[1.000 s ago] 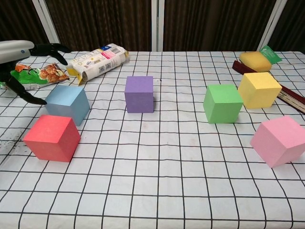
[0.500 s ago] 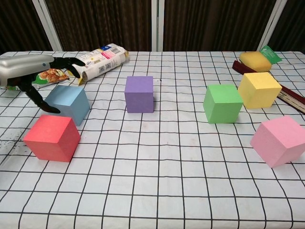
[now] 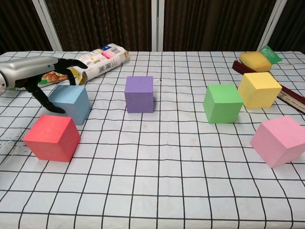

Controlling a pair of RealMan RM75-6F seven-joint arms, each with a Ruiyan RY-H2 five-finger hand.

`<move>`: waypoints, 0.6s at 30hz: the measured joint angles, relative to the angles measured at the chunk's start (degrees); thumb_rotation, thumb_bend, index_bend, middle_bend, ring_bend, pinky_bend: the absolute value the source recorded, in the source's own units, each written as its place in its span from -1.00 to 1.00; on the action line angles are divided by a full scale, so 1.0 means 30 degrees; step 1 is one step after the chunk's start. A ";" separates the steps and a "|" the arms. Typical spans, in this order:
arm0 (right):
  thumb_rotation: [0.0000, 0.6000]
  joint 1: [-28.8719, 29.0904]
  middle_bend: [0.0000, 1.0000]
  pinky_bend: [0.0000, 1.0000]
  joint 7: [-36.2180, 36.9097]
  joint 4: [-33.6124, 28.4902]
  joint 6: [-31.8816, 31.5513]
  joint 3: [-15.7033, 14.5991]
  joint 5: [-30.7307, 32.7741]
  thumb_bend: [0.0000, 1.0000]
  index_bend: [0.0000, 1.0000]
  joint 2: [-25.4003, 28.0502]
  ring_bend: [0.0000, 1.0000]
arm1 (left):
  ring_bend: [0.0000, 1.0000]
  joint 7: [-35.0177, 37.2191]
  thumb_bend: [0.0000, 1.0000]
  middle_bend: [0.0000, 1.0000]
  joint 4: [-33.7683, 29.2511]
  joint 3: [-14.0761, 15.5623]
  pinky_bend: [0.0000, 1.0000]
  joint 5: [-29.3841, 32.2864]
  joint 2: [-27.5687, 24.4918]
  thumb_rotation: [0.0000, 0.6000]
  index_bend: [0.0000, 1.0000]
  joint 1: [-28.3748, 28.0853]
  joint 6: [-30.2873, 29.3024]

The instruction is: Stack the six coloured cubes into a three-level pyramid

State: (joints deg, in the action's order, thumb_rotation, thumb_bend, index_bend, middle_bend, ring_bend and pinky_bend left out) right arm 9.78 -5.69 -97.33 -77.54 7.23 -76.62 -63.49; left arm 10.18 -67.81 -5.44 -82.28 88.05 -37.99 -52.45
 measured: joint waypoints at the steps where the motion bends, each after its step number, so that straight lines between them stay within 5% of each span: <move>1: 1.00 0.0010 -1.00 -1.00 -0.0055 0.0016 0.0042 -0.0024 0.0018 -1.00 -1.00 -0.0010 -1.00 | -0.93 0.0132 -0.96 -0.12 0.0018 -0.0015 -0.89 -0.0019 0.0029 1.00 -0.74 -0.0051 0.0002; 10: 1.00 -0.0048 -1.00 -1.00 -0.0067 0.0267 -0.0091 0.0022 0.0248 -1.00 -1.00 -0.0197 -1.00 | -0.86 0.0828 -0.88 -0.03 -0.0024 -0.0530 -0.88 -0.0024 0.0258 1.00 -0.73 -0.0368 -0.0690; 18: 1.00 -0.0082 -1.00 -1.00 0.0193 0.0303 -0.0257 0.0114 0.0240 -1.00 -1.00 -0.0349 -1.00 | -0.85 -0.1456 -0.88 0.00 -0.0643 -0.1260 -0.87 0.1834 0.1144 1.00 -0.74 -0.0664 -0.0280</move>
State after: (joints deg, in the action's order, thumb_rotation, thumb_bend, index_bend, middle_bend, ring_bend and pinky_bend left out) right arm 9.53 -5.11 -96.42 -78.31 7.57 -75.90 -64.53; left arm 5.81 -69.74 -9.22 -76.77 91.48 -39.98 -53.29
